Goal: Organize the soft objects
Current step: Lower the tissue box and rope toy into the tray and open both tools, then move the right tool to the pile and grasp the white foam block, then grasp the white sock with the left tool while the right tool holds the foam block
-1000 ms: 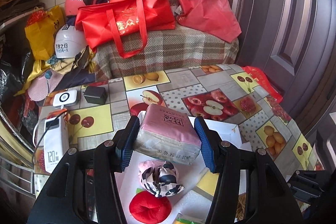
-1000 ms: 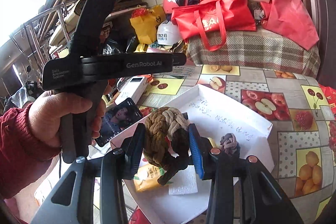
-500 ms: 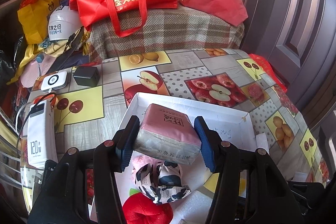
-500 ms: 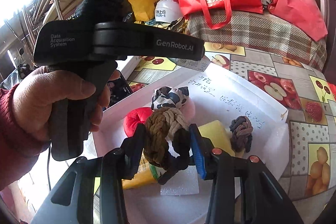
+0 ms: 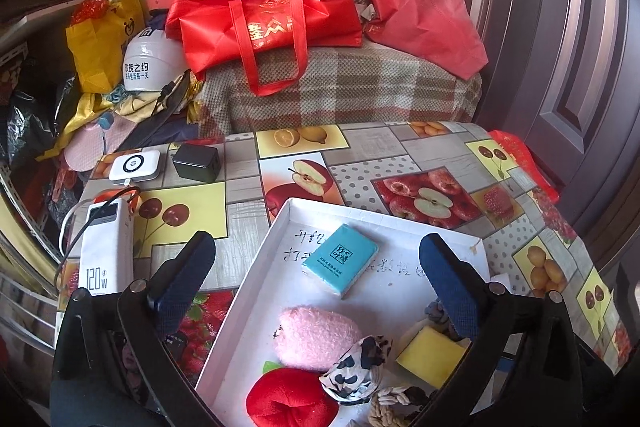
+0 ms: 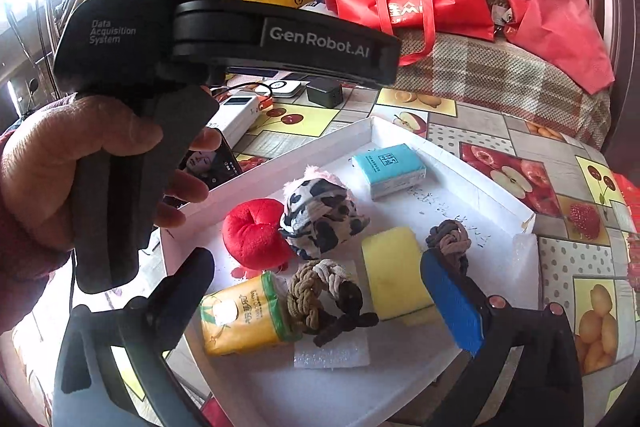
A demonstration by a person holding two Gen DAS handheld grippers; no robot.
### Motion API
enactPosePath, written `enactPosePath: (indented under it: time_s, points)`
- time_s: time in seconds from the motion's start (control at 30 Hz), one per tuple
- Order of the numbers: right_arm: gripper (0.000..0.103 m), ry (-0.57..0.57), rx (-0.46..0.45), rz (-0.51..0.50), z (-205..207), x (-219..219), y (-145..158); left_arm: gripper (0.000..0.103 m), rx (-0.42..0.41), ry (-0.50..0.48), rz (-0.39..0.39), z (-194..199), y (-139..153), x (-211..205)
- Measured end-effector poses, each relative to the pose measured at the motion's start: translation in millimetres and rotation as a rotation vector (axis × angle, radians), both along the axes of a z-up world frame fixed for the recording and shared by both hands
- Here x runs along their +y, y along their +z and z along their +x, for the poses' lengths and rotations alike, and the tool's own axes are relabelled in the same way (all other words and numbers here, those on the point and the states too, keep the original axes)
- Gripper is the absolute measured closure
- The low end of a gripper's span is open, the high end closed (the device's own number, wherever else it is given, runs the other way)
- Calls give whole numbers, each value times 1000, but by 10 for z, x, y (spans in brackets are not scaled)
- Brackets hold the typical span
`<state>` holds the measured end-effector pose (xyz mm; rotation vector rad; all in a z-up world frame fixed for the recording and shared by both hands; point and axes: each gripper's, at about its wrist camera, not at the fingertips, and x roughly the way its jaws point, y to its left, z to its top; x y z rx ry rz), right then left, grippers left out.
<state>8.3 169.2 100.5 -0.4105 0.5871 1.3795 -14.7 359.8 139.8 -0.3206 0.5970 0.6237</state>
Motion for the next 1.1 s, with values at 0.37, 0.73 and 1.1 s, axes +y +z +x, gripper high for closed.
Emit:
enactPosePath:
  time_s: [0.37,0.73,1.1]
  points:
    - [0,-77,-79,2,1293,-698,253,0,-54,-82,-43,-645,56,-645]
    - [1,261,-243,-291,1413,-274,-497,0,152,-222,-184,-694,-432,-1720]
    - [54,458,-273,-333,1378,52,-697,0,202,-143,-231,-827,-463,-2021]
